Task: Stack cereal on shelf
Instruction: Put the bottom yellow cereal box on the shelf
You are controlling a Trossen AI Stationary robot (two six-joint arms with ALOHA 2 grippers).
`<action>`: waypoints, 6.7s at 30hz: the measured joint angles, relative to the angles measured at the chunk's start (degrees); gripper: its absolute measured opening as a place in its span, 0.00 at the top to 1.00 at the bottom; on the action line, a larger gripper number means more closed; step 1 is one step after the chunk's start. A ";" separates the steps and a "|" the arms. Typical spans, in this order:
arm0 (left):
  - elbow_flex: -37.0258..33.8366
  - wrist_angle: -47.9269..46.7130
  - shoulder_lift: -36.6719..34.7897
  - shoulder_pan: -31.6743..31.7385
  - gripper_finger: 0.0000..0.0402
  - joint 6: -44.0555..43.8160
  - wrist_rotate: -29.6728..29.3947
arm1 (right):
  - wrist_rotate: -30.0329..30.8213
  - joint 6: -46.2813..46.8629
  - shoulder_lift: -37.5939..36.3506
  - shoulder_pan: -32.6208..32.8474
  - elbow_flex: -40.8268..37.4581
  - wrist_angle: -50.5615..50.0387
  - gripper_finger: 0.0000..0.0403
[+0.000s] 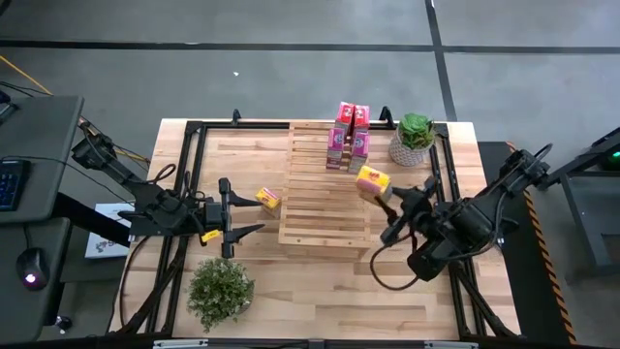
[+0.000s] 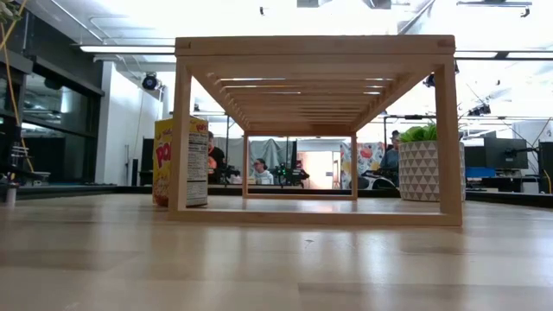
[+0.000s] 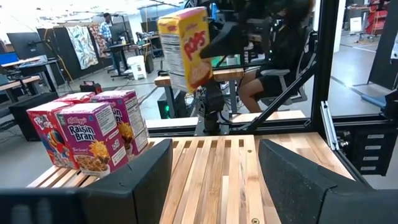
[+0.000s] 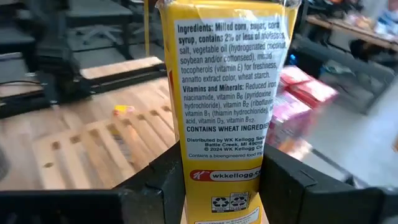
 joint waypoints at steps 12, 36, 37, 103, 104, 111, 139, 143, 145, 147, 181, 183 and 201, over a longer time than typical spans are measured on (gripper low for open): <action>0.00 -0.39 0.00 0.00 0.43 -0.04 -0.02 | -10.62 18.33 1.60 -1.12 3.61 -17.04 0.61; 0.00 -0.46 0.00 -0.01 0.43 -1.14 2.34 | 0.94 32.97 25.07 -6.65 6.47 -17.14 0.62; 0.00 -0.47 0.00 0.00 0.43 -1.16 2.34 | 1.59 33.31 25.08 -6.85 6.47 -17.10 0.62; -0.01 -0.43 0.00 0.00 0.43 -1.53 3.37 | -4.82 37.28 18.95 -6.08 -1.95 -16.83 0.29; -0.02 -0.41 0.00 0.00 0.43 -1.53 3.37 | -4.95 36.83 18.95 -6.10 -1.95 -16.73 0.29; -0.02 -0.43 0.00 0.00 0.43 -1.53 3.37 | -8.27 23.51 18.95 -6.12 -1.95 -8.13 0.29; -0.02 -0.43 0.00 0.00 0.43 -1.53 3.37 | -18.67 11.26 12.99 -6.27 -1.96 -17.06 0.30; 0.00 -0.45 0.00 0.00 0.43 -1.53 3.37 | -16.14 8.49 12.76 -7.62 -2.58 -17.05 0.43; -0.01 -0.45 0.00 0.00 0.43 -1.53 3.37 | -16.65 6.97 12.69 -8.22 -3.01 -17.08 0.55; 0.00 -0.52 0.00 0.00 0.43 -1.53 3.37 | -17.13 5.69 12.55 -8.55 -3.40 -17.06 0.70; -0.02 0.01 0.00 0.00 0.43 -1.51 3.37 | -13.15 -24.77 -9.49 -18.83 -27.98 31.35 1.00; -0.02 0.01 -0.02 0.00 0.43 -1.51 3.37 | -13.31 -25.91 -9.49 -19.68 -27.98 32.55 1.00; -0.02 -0.32 -0.01 0.00 0.43 -1.51 3.37 | -20.90 -18.28 -9.49 -18.58 -27.98 29.18 1.00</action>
